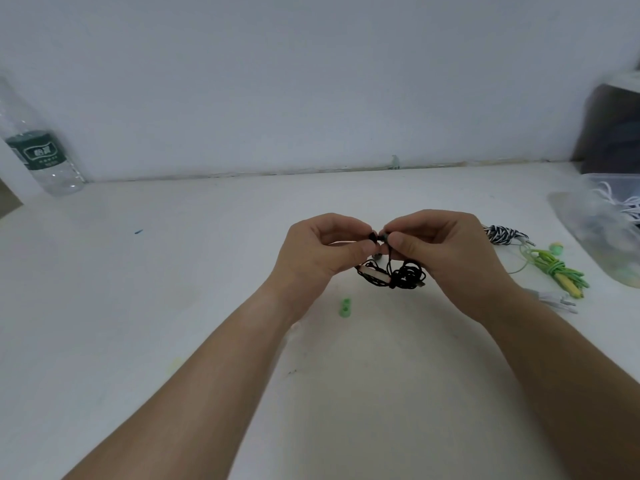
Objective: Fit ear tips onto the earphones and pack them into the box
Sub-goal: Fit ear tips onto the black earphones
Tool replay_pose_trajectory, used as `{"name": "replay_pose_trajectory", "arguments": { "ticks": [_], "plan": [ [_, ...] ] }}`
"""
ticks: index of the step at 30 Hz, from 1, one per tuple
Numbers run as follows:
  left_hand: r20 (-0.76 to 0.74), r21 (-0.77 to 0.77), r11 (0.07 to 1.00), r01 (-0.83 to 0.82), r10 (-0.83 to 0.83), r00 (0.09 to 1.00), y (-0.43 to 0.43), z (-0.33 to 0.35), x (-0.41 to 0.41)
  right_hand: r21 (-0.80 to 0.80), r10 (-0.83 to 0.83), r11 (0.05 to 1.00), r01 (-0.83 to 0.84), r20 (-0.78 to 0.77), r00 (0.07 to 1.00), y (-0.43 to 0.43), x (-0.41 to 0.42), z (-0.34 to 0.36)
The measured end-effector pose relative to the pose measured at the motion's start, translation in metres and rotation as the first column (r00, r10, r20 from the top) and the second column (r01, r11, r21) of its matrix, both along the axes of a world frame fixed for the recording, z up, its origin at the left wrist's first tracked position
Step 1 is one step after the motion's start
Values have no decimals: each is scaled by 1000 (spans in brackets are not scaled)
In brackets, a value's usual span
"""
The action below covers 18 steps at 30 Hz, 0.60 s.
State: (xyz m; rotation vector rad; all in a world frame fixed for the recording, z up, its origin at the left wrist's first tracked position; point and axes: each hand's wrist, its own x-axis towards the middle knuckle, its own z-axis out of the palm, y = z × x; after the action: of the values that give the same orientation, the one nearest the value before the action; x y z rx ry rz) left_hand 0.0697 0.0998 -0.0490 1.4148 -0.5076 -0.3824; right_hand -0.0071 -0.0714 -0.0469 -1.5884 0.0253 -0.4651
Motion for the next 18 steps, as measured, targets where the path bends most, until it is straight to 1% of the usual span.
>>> {"name": "replay_pose_trajectory", "arguments": {
  "ticks": [5,10,15,18],
  "plan": [
    [26,34,999,-5,4,1000,0,0,-1,-25,-10,1000,10,-4,1000,1,0,0],
    [18,29,999,19,-20,1000,0,1,-2,-30,-20,999,20,-12,1000,0,0,0],
    [-33,-2,998,62,-62,998,0,1,-1,-31,-17,999,17,-12,1000,-2,0,-1],
    [-38,-12,998,63,-63,997,1,1,-1,-34,0,999,-1,-20,1000,-3,0,-1]
  ]
}}
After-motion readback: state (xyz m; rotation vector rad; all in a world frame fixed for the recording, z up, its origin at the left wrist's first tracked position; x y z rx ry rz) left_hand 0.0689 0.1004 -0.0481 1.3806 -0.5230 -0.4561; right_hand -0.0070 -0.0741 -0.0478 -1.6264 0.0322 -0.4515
